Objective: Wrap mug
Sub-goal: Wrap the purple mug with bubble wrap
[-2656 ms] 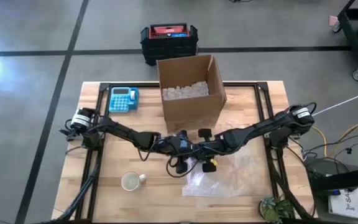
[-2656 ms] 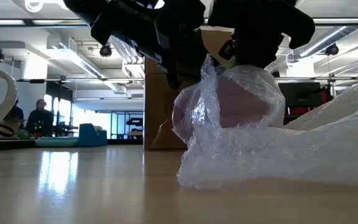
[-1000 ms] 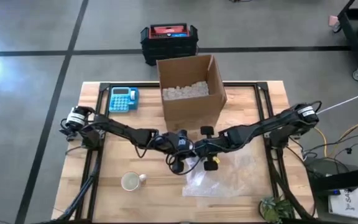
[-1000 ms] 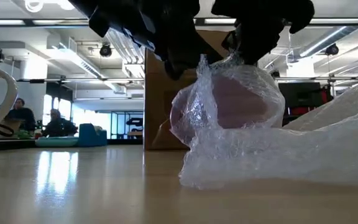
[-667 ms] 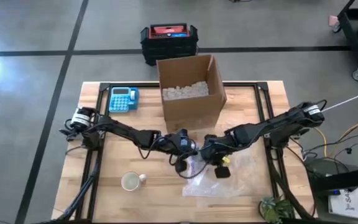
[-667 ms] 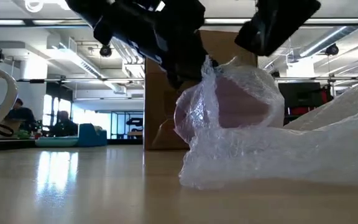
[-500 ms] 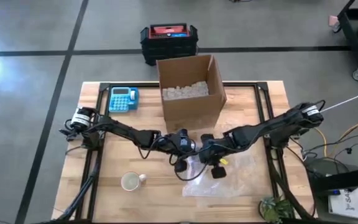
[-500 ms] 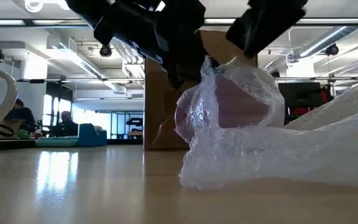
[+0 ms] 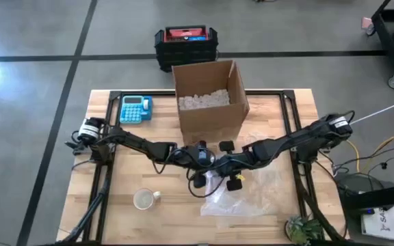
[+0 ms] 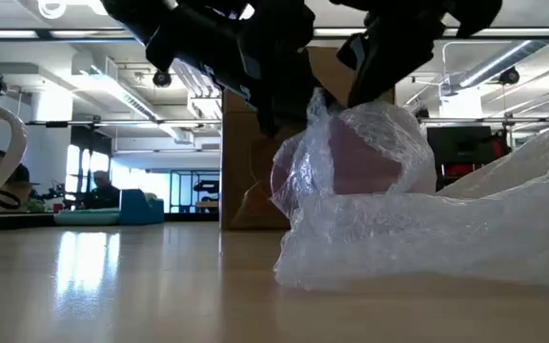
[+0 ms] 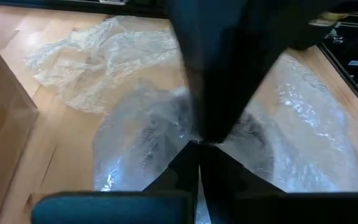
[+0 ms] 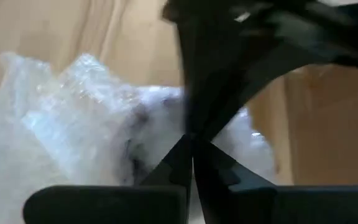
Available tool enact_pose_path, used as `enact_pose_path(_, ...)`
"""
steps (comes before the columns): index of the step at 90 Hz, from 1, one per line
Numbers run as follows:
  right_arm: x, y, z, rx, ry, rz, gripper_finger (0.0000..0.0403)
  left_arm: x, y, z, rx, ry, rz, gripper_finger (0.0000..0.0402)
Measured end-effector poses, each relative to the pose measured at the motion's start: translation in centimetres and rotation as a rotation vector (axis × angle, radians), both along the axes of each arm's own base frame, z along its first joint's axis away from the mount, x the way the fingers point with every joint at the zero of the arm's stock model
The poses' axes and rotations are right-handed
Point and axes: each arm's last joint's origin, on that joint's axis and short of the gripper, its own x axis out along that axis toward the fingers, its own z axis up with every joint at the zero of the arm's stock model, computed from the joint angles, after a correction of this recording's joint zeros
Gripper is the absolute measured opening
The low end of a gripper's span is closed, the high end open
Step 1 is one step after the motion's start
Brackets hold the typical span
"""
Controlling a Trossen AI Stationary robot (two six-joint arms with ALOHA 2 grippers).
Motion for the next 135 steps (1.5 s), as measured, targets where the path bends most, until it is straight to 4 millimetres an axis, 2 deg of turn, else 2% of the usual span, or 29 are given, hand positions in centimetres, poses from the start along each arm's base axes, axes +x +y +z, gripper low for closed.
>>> enact_pose_path(26, 0.8, 0.2, -3.0, -0.014, 0.058, -0.01, 0.0, -0.4, 0.0, 0.2, -0.014, 0.027, 0.003, 0.0)
enact_pose_path(44, 0.6, 0.2, -3.6, -0.004, 0.097, -0.006, 0.0, -0.7, 0.0, 3.3, -0.037, 0.065, 0.016, 0.0)
enact_pose_path(60, 0.5, 0.2, -3.6, -0.007, 0.105, 0.003, 0.0, 0.1, -0.1, 1.4, -0.01, 0.072, 0.002, 0.0)
enact_pose_path(70, 0.2, 0.1, -2.4, -0.007, 0.123, -0.007, 0.0, 0.7, -0.2, 0.4, -0.005, 0.061, 0.001, 0.0)
enact_pose_path(88, -0.6, 0.3, 2.0, 0.047, 0.114, 0.018, 0.0, 1.2, -0.1, -0.2, -0.004, 0.048, 0.004, 0.0)
enact_pose_path(99, -1.3, 0.9, 2.6, 0.151, 0.123, 0.085, 0.0, 1.1, -0.1, -0.1, -0.008, 0.046, 0.007, 0.0)
enact_pose_path(107, -1.9, 1.7, 1.8, 0.164, 0.152, 0.102, 0.0, 1.1, -0.1, -0.1, -0.009, 0.045, 0.006, 0.0)
enact_pose_path(122, -3.4, 3.4, -1.6, 0.101, 0.215, 0.114, 0.0, 1.1, -0.1, -0.1, -0.009, 0.044, 0.007, 0.0)
enact_pose_path(135, -3.1, 4.4, -2.8, -0.009, 0.061, 0.088, 0.0, 1.1, -0.1, -0.1, -0.009, 0.042, 0.007, 0.0)
